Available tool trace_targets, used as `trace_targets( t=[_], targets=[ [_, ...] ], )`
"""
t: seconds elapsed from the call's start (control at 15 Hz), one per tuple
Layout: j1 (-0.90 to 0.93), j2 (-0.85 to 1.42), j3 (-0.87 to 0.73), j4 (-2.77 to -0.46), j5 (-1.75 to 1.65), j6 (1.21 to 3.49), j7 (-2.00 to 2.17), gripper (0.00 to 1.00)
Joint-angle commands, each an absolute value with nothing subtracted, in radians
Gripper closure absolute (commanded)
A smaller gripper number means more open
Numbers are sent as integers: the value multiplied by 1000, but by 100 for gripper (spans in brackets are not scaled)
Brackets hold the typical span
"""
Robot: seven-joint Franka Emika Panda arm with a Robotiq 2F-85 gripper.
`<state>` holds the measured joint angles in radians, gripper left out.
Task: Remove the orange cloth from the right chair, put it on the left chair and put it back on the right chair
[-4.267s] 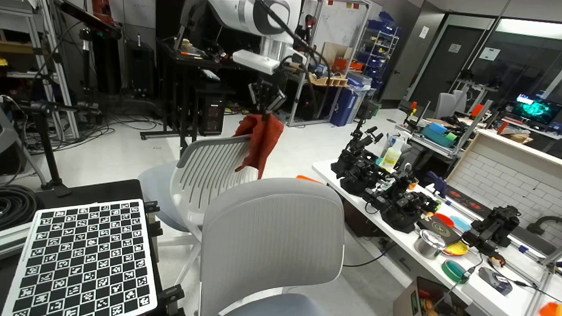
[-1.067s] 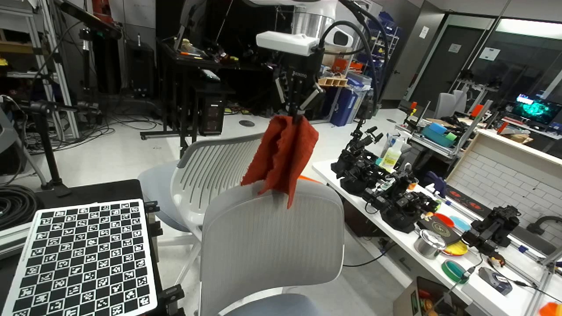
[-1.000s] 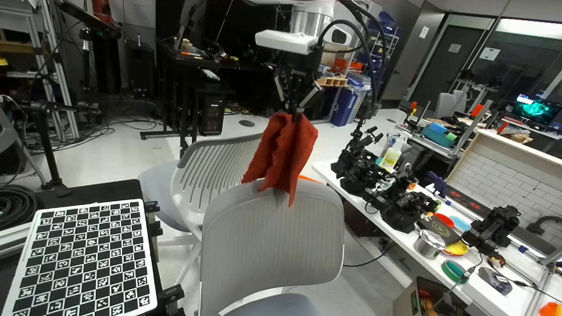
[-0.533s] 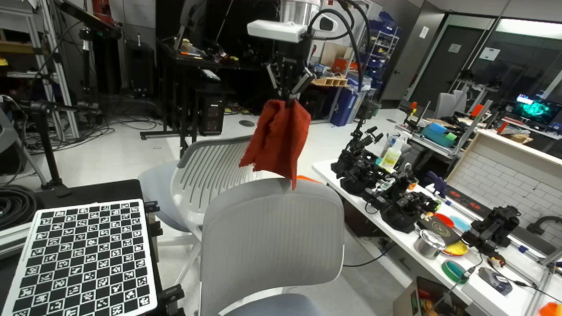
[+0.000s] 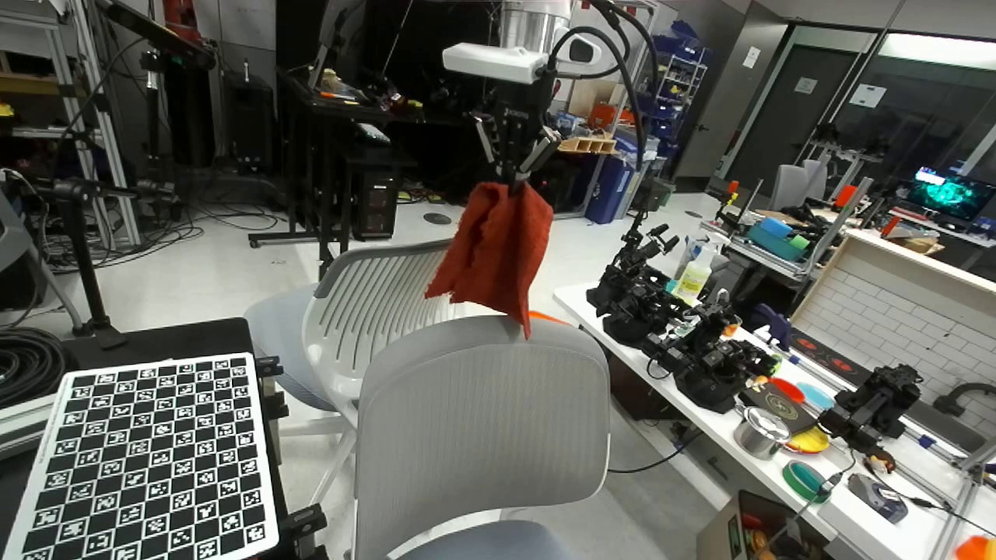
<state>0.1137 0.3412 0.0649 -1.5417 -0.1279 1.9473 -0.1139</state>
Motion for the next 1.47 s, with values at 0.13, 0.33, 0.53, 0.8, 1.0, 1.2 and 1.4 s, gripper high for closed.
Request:
trace_targets(
  t=[0.13,0.33,0.53,0.8,1.0,1.2,1.4],
  targets=[
    [69,330,54,-1509,-109,1933,-140,96],
    [38,333,46,-1501,-97,1931,-152,96],
    [13,335,38,-1507,-90,1937,-163,96],
    [-3,342,32,-1509,-90,1939,-169,96],
    [4,351,38,-1512,-88,1940,-163,96],
    [27,352,51,-1531,-94,1952,-150,96],
    [48,362,63,-1530,-95,1948,-148,96]
  ],
)
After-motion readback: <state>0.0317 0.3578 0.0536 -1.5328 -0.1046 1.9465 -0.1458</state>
